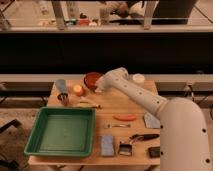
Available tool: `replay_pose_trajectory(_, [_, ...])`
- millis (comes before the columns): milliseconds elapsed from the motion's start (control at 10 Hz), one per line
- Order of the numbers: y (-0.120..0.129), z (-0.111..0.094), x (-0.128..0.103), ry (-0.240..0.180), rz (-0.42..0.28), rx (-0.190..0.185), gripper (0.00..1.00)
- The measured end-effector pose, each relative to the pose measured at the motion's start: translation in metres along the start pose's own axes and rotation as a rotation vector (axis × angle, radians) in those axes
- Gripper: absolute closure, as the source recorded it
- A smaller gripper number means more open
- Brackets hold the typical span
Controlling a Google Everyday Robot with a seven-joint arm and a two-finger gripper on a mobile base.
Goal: Stack bowls into tray
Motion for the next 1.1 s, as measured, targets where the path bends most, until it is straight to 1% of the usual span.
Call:
replay_pose_trajectory(100, [-0.004,-0.018,-0.006,-0.007,-0.008,0.031,1.00])
replay_pose_trajectory(200, [-0.004,-0.030,-0.010,-0.008,-0.017,0.048,1.00])
replay_pose_trajectory(300, [-0.007,-0.055,-0.018,-0.004,-0.041,0.076,1.00])
replay_pose_trajectory(400, [-0.007,-0.075,-0.024,-0.003,-0.053,0.090,1.00])
replay_pose_trajectory(500, [-0.005,-0.103,-0.031,0.007,-0.075,0.115,1.00])
replay_pose_trajectory(600, [0.001,-0.125,-0.038,0.014,-0.086,0.131,1.00])
replay_pose_trajectory(700, [0.015,-0.157,-0.044,0.032,-0.104,0.155,1.00])
replay_pose_trajectory(800, [0.031,-0.179,-0.048,0.046,-0.113,0.169,1.00])
replay_pose_trajectory(900, [0.045,-0.196,-0.052,0.054,-0.121,0.176,1.00])
replay_pose_trajectory(1000, [0.063,-0.213,-0.062,0.057,-0.138,0.180,1.00])
replay_pose_trajectory(1100, [0.085,-0.229,-0.079,0.043,-0.161,0.174,1.00])
